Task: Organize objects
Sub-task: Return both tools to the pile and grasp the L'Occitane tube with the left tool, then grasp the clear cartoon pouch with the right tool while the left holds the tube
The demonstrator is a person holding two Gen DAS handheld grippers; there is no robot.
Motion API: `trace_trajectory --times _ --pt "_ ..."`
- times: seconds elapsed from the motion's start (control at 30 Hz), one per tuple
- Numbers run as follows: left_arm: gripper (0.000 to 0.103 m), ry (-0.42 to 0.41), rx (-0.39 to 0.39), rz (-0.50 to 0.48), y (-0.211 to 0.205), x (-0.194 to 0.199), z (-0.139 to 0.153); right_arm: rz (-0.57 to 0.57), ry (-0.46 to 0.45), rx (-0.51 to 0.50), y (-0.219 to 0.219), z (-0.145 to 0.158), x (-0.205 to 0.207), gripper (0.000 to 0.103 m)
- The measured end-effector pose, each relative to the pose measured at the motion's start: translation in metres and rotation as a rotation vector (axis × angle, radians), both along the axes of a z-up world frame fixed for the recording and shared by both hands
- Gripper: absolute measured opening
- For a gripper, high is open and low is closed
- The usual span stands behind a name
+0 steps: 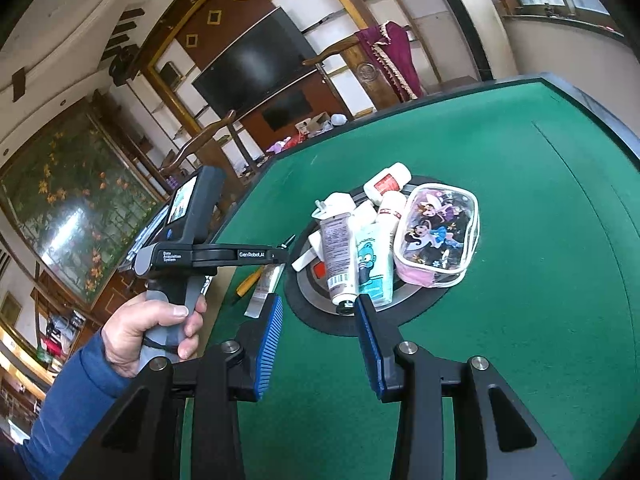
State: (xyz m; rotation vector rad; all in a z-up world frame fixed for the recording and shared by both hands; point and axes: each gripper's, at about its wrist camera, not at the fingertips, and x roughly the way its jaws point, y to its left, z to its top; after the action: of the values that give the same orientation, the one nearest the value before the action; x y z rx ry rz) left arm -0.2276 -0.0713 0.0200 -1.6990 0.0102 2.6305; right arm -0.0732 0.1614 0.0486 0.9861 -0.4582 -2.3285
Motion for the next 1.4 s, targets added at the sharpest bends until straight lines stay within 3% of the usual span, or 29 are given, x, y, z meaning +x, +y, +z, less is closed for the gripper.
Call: trace_trajectory --times 0.23,0.33,0.5,0.57,0.7,0.87,1.1,1.2,1.4 --pt "0.026 -0.043 -0.003 -0.085 0.019 0.018 -0.006 -0.019 0.001 0.000 0.003 0.002 0.000 0.041" --pt "0.026 -0.021 -0.041 -0.040 0.022 0.010 -0.007 -0.042 0.010 0.026 0.006 0.002 -0.001 0.041" --pt "0.026 0.004 0.004 0.038 0.021 0.035 -0.006 -0.139 -0.015 0.067 0.030 -0.002 -0.016 0.041" --pt "0.025 0.019 0.028 0.058 0.025 0.064 -0.006 -0.165 -0.035 0.104 0.036 -0.007 -0.024 0.051" --pt "0.026 0.112 -0.026 0.073 0.038 0.110 -0.009 -0.180 -0.095 0.123 0.038 -0.015 -0.040 0.053" --pt "0.026 0.174 -0.003 0.047 0.034 0.119 -0.010 -0.190 -0.112 0.158 0.023 -0.010 -0.062 0.082" --pt "0.026 0.183 0.024 0.011 0.025 0.125 -0.010 -0.251 -0.170 0.310 0.004 -0.019 -0.107 0.083" --pt "0.026 0.174 0.060 0.012 0.029 0.112 -0.010 -0.243 -0.196 0.296 -0.002 -0.026 -0.119 0.083" --pt "0.026 0.176 0.051 0.009 0.033 0.107 -0.012 -0.271 -0.188 0.424 -0.023 -0.030 -0.132 0.092"
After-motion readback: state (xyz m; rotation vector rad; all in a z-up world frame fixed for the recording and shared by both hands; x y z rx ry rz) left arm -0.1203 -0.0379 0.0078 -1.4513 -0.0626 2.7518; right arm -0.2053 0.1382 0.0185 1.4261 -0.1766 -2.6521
